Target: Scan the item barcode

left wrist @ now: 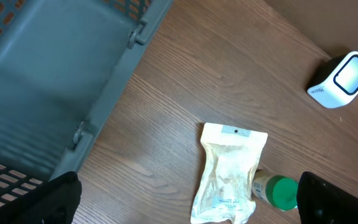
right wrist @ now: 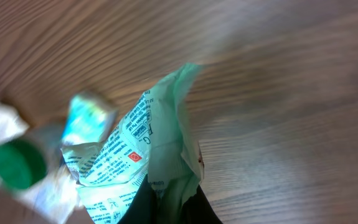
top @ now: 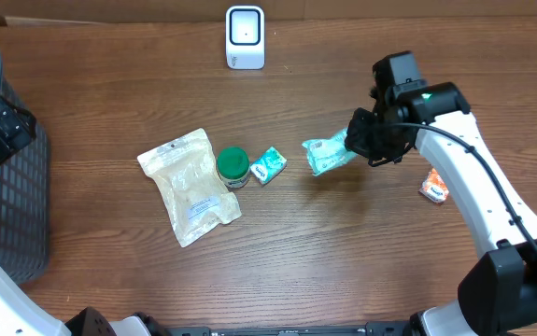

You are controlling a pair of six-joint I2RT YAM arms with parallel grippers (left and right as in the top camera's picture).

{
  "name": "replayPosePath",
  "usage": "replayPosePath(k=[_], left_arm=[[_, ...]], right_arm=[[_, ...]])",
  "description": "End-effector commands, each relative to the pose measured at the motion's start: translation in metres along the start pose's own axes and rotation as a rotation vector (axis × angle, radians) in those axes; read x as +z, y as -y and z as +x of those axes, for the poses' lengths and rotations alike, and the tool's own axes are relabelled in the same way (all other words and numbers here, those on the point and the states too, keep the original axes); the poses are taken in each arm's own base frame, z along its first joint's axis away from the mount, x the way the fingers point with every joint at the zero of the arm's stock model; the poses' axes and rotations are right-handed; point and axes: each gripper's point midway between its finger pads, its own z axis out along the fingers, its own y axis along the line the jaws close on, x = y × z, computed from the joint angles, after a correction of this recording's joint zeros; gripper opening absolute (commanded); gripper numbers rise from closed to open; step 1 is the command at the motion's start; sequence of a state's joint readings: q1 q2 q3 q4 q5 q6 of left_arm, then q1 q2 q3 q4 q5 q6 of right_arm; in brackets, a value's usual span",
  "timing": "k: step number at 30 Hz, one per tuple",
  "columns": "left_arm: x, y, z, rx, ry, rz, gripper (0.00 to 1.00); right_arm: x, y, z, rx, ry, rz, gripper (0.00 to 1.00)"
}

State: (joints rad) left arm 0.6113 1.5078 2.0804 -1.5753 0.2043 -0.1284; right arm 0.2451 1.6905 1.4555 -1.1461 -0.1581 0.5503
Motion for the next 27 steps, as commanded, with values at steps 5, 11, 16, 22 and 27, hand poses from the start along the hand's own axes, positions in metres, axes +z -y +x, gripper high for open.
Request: replayPosePath(k=[5,11,16,22,27], left_arm=[[-0.001,-0.001,-0.002,-0.011,0.007,-0.003,1.00],[-0.001,-0.001,-0.003,-0.011,0.008,-0.003,1.00],[-0.001,-0.001,-0.002,-0.011,0.007,-0.003,1.00],[-0.001,-0.001,-0.003,-0.011,0.008,-0.003,1.00],[-0.001,-0.001,-0.002,-0.011,0.007,-0.003,1.00]], right_arm=[[0.041,0.027,0.017,0.208,0.005,0.124,0.04],[0.074,0.037,0.037,0.212,-0.050,0.094,0.04],[0.078,0.038,0.044,0.122,-0.078,0.083,0.20],[0.076,0.025,0.052,-0.074,-0.135,-0.003,0.47],[0.064,0.020,0.046,-0.283,-0.131,-0.016,0.77]])
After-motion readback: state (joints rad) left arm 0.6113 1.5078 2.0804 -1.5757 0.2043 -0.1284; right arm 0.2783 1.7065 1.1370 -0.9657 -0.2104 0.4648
